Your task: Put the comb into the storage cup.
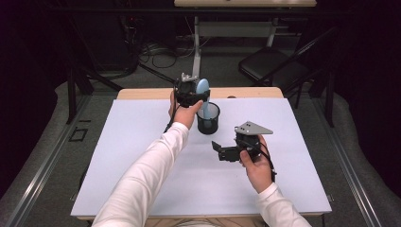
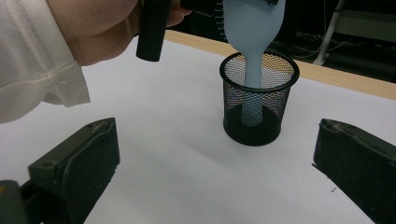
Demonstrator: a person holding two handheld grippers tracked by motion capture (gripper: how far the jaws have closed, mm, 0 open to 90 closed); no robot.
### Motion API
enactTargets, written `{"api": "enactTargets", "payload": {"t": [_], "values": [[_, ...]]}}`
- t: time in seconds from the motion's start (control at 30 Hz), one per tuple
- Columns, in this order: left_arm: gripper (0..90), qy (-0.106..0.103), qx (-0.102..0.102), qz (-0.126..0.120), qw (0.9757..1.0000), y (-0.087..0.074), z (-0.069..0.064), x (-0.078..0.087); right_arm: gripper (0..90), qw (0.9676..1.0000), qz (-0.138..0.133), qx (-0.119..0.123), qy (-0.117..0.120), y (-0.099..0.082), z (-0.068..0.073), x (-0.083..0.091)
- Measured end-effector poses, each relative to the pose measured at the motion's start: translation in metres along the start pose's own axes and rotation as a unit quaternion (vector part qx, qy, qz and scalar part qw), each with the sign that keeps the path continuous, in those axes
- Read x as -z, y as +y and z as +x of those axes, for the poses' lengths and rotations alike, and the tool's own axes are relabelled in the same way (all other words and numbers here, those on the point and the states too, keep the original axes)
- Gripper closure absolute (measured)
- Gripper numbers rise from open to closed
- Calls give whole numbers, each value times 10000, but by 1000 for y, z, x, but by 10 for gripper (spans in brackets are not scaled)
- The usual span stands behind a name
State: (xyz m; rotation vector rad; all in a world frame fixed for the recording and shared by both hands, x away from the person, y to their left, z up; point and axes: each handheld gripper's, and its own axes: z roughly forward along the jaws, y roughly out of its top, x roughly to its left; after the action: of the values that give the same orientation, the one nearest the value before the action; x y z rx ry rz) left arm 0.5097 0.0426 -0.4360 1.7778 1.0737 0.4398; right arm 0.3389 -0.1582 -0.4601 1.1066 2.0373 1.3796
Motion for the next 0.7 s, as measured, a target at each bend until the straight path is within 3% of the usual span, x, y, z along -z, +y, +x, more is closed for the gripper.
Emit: {"api": "enactTargets", "payload": {"t": [0.2, 0.4, 0.7], "values": [[468, -16, -29, -18, 10000, 0, -1, -1, 1, 10000, 5, 9, -7, 0, 0, 0], [459, -32, -202, -4, 9998, -2, -8, -2, 1, 10000, -6, 7, -11, 0, 0, 0], [446, -86, -235, -21, 9997, -3, -14, -4, 2, 10000, -10, 40, -7, 0, 0, 0]]}}
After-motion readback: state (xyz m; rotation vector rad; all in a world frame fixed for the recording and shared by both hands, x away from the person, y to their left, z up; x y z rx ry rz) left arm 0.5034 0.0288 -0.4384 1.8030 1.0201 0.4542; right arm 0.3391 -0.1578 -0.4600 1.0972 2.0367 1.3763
